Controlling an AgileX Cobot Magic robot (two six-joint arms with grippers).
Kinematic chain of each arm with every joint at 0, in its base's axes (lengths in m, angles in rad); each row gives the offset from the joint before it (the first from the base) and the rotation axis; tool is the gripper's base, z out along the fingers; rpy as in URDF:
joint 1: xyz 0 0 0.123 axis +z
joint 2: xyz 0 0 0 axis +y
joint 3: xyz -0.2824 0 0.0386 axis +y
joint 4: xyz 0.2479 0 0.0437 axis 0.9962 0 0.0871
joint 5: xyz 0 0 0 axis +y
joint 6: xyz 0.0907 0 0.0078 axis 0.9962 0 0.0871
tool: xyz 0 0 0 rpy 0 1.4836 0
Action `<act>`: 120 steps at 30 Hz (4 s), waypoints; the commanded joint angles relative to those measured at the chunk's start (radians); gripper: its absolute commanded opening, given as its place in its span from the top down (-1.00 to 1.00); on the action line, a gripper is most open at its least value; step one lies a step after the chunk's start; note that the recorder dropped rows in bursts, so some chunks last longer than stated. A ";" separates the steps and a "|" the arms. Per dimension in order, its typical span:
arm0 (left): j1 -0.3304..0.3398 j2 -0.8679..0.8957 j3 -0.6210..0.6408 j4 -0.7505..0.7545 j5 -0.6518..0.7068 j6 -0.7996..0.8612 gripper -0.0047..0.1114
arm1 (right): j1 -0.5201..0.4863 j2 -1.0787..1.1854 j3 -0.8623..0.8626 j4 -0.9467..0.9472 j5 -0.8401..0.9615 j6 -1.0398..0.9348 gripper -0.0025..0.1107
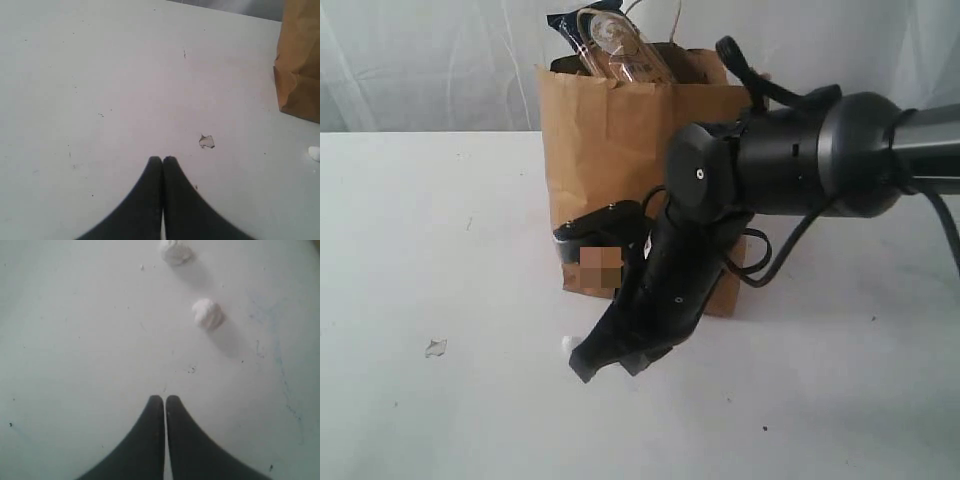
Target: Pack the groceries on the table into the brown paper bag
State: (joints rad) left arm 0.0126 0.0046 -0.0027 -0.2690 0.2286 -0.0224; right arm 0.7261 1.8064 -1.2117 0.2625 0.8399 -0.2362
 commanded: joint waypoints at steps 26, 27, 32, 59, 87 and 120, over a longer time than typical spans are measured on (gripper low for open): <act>0.000 -0.005 0.003 -0.007 -0.003 0.000 0.92 | -0.046 0.245 -0.207 -0.024 -0.014 0.162 0.25; 0.000 -0.005 0.003 -0.007 -0.003 0.000 0.92 | -0.046 0.249 -0.207 -0.024 -0.009 0.162 0.26; 0.000 -0.005 0.003 -0.007 -0.003 0.000 0.92 | -0.046 0.276 -0.207 -0.024 -0.034 0.161 0.27; 0.000 -0.005 0.003 -0.007 -0.003 0.000 0.92 | 0.045 -0.101 -0.220 0.388 0.381 0.008 0.76; 0.000 -0.005 0.003 -0.007 -0.003 0.000 0.92 | -0.250 -0.099 -0.521 0.037 -0.263 0.131 0.75; 0.000 -0.005 0.003 -0.007 -0.003 0.000 0.92 | -0.244 -0.234 -0.521 -0.308 0.335 0.324 0.96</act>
State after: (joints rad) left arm 0.0126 0.0046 -0.0027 -0.2690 0.2286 -0.0224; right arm 0.4821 1.5862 -1.7328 0.0439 1.0645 0.0391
